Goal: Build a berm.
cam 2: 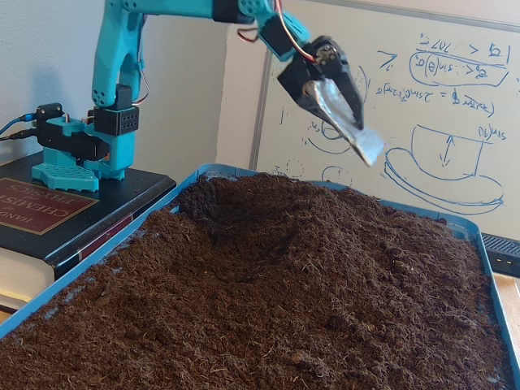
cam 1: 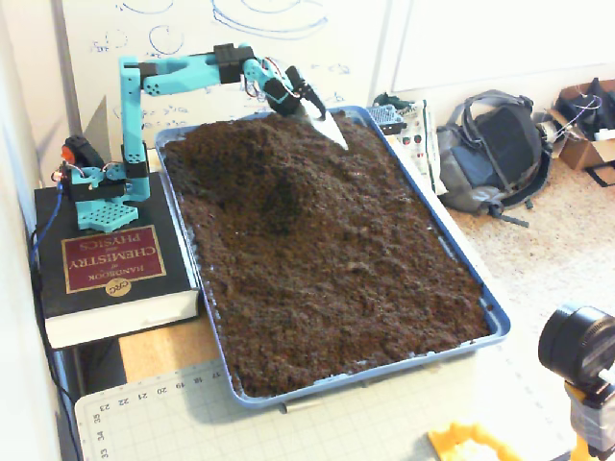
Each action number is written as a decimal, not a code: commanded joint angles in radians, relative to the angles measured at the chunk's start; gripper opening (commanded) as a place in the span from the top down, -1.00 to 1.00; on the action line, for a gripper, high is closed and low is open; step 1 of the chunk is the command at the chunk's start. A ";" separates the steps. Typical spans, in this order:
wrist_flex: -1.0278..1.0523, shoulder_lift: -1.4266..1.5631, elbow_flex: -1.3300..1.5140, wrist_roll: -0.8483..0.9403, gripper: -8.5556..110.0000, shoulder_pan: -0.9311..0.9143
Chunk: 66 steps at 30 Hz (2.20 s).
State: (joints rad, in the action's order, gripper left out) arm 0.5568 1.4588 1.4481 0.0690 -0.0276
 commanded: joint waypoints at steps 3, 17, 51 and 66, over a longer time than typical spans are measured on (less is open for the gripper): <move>-0.112 -0.051 -0.060 -0.066 0.85 0.066; -0.264 -0.285 -0.109 -0.069 0.85 0.268; -0.560 -0.634 -0.086 -0.051 0.85 0.327; -0.558 -0.405 0.318 -0.066 0.85 0.334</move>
State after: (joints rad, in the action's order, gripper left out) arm -0.0061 0.9465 1.7027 0.0123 0.2945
